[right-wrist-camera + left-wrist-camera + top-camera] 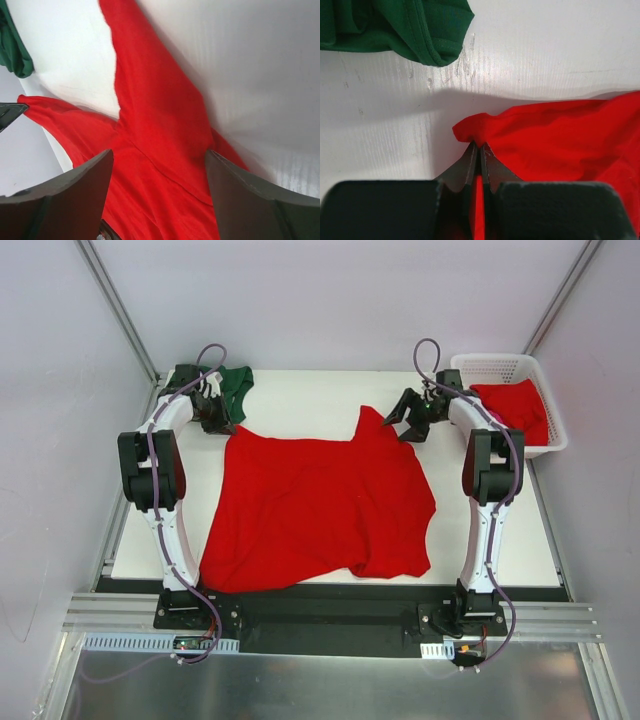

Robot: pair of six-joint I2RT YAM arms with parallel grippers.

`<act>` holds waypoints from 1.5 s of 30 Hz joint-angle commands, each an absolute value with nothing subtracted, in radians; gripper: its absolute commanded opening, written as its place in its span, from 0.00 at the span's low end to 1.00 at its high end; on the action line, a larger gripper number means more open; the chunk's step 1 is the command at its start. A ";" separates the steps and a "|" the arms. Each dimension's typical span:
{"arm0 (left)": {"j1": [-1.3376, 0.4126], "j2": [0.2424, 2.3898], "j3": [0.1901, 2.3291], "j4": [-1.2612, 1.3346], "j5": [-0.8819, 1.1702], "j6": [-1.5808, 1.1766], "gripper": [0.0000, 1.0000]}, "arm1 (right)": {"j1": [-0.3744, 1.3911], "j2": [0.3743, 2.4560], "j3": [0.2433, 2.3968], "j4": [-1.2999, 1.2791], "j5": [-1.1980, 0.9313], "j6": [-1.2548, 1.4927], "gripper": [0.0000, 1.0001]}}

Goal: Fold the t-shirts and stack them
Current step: Flatten the tshirt out

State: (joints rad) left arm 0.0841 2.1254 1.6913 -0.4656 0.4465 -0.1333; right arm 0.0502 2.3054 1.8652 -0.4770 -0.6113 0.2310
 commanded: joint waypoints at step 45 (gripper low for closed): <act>0.078 2.091 1.712 -0.480 0.483 -0.110 0.00 | 0.046 2.296 1.924 -0.657 -0.213 0.043 0.80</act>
State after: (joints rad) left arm 0.0841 2.1254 1.6913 -0.4656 0.4641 -0.1329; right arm 0.0498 2.2925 1.8908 -0.6205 -0.2798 0.0727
